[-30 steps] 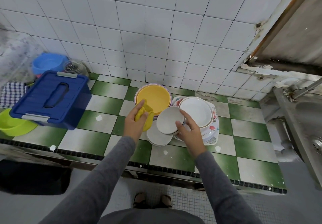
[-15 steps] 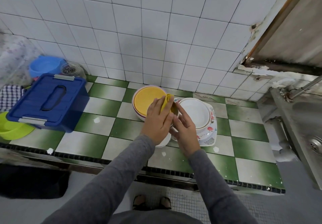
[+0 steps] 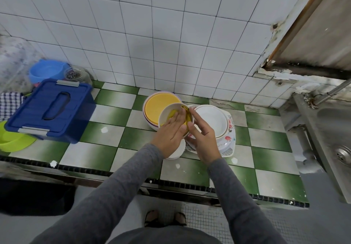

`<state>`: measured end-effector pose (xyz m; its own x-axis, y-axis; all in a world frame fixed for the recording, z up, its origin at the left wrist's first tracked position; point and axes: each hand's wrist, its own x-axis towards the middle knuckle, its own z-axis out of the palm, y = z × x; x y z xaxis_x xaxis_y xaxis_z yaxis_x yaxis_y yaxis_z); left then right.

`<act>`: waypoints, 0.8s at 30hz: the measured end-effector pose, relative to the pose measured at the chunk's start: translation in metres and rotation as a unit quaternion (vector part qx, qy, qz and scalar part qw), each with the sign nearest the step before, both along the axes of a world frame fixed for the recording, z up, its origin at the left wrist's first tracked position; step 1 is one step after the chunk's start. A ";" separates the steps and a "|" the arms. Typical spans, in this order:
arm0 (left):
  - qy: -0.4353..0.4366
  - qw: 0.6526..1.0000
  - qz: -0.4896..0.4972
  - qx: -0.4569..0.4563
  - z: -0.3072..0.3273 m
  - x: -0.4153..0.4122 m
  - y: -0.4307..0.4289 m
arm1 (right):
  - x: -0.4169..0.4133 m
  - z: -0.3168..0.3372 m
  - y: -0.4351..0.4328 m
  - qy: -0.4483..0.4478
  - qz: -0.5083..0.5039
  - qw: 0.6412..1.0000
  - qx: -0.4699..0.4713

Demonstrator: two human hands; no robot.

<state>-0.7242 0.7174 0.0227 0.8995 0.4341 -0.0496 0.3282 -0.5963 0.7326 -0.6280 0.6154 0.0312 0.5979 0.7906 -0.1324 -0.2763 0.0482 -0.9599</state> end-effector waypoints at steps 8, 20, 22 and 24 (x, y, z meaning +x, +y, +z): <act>-0.021 0.999 -0.029 0.014 0.013 -0.003 0.010 | 0.006 0.008 0.006 -0.011 0.000 1.000 0.012; 0.022 0.987 -0.071 0.143 0.028 0.009 0.018 | 0.012 0.029 0.006 0.029 0.000 0.999 0.044; 0.014 0.987 -0.093 0.128 0.029 0.006 0.021 | 0.017 0.033 0.005 0.003 0.000 0.999 0.033; 0.021 0.985 -0.116 0.125 0.032 0.003 0.025 | 0.022 0.034 0.004 -0.022 -0.003 1.000 0.018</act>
